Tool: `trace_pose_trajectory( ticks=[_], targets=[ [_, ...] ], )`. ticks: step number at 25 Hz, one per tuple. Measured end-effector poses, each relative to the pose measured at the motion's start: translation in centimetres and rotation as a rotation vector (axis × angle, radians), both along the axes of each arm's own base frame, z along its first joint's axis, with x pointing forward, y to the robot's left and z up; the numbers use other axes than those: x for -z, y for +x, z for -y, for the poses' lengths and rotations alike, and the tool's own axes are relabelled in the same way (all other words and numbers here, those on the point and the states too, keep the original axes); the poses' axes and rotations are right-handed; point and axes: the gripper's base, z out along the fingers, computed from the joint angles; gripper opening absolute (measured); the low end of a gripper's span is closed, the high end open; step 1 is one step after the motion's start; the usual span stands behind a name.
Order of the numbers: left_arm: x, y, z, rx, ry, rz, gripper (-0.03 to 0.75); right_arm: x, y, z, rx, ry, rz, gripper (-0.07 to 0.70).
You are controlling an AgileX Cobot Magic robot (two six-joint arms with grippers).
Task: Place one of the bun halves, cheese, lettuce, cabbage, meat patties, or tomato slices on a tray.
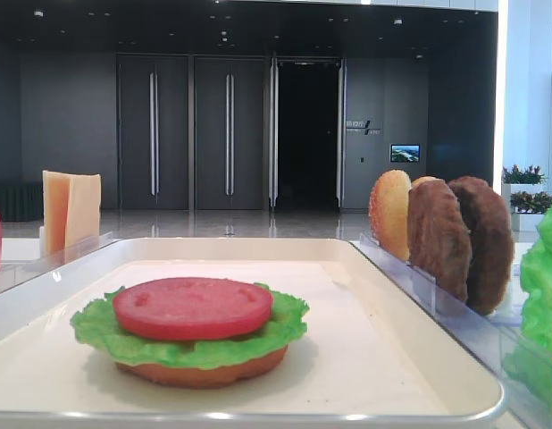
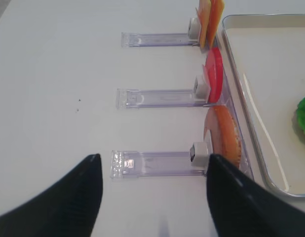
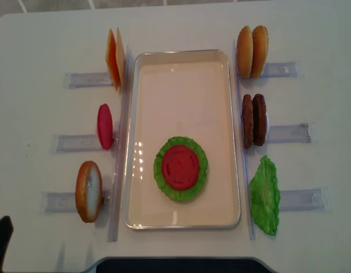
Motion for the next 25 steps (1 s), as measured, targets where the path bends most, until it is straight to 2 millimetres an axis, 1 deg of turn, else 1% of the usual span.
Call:
trace_pose_trajectory(
  ticks=[8, 11, 19, 25],
  targets=[
    [0.00, 0.00, 0.00, 0.000, 0.000, 0.000, 0.397, 0.00, 0.00, 0.00, 0.000, 0.000, 0.000, 0.440],
    [0.00, 0.00, 0.00, 0.000, 0.000, 0.000, 0.383, 0.00, 0.00, 0.00, 0.000, 0.000, 0.000, 0.440],
    [0.02, 0.01, 0.03, 0.002, -0.004, -0.001, 0.384, 0.00, 0.00, 0.00, 0.000, 0.000, 0.000, 0.440],
    [0.05, 0.02, 0.06, 0.004, -0.006, -0.001, 0.438, 0.00, 0.00, 0.00, 0.000, 0.000, 0.000, 0.440]
  ],
)
